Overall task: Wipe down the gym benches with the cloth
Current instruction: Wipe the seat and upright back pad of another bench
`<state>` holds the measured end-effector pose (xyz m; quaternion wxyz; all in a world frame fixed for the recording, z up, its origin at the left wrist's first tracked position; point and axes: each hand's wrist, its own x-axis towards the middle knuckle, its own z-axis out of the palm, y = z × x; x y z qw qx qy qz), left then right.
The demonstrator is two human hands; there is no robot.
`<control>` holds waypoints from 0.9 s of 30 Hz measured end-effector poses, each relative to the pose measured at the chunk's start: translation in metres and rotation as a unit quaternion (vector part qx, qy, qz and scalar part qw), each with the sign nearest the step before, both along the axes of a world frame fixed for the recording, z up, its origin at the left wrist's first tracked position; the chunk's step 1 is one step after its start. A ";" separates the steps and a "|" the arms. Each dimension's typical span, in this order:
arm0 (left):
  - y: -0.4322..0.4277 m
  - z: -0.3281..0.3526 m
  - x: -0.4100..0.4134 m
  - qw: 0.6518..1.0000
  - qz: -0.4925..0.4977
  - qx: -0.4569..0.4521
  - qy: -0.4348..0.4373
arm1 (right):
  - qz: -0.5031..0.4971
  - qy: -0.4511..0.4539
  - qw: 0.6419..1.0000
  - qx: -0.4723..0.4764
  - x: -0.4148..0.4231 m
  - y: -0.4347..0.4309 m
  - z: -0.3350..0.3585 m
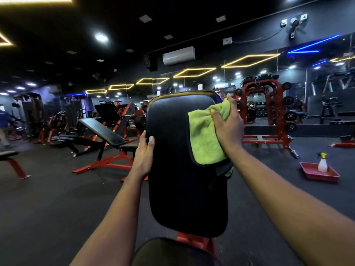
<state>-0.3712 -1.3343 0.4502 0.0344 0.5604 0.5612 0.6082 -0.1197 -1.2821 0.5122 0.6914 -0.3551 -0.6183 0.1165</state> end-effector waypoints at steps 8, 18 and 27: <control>-0.022 -0.041 0.014 0.999 -0.002 -0.015 -0.030 | -0.039 0.010 0.999 -0.024 -0.006 -0.031 -0.100; -0.065 -0.096 0.027 0.995 -0.009 -0.097 -0.035 | -0.016 -0.022 0.965 -0.259 -0.003 -0.091 -0.226; -0.110 -0.136 0.006 0.970 0.016 -0.230 -0.081 | -0.037 0.090 0.856 -0.507 -0.054 -0.131 -0.204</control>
